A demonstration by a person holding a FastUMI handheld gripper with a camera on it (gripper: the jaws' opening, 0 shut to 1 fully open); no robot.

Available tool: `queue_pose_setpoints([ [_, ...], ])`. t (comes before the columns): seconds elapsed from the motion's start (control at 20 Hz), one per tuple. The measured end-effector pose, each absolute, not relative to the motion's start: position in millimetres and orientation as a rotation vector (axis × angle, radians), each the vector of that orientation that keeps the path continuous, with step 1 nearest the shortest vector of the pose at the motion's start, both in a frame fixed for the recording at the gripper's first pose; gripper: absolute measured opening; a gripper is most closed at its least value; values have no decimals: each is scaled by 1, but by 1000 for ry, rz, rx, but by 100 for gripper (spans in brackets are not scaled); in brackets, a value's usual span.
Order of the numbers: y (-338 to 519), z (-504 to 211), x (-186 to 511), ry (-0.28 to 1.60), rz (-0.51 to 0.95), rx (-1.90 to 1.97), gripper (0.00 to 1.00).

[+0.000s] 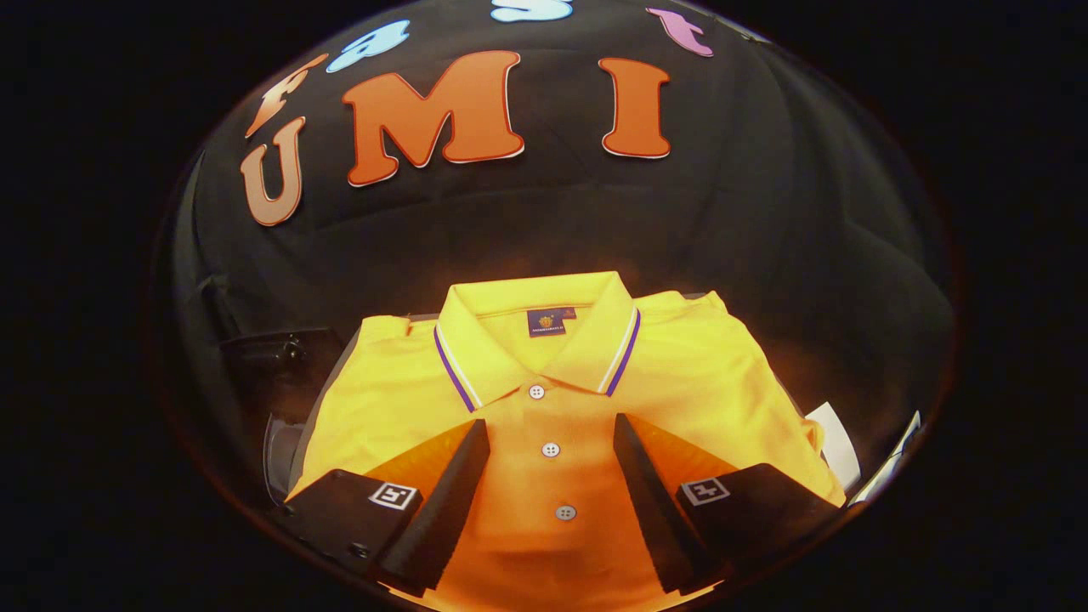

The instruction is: Put the clothes into the washing machine and then close the washing machine lid.

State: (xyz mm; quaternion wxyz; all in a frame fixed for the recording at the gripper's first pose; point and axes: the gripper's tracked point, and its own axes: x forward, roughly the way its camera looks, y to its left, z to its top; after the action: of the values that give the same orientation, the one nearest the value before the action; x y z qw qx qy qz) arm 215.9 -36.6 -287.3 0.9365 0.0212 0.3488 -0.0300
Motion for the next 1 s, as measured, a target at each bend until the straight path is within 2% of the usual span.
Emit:
queue_pose_setpoints([
  [0.55,-31,-286,215,935,-88,38,92],
  [0.7,-32,-284,213,949,-55,17,74],
  [0.8,-25,-284,213,965,-43,33,72],
  [0.85,-29,-285,214,970,-38,24,62],
  [1.0,-30,-285,211,1006,-44,8,60],
])
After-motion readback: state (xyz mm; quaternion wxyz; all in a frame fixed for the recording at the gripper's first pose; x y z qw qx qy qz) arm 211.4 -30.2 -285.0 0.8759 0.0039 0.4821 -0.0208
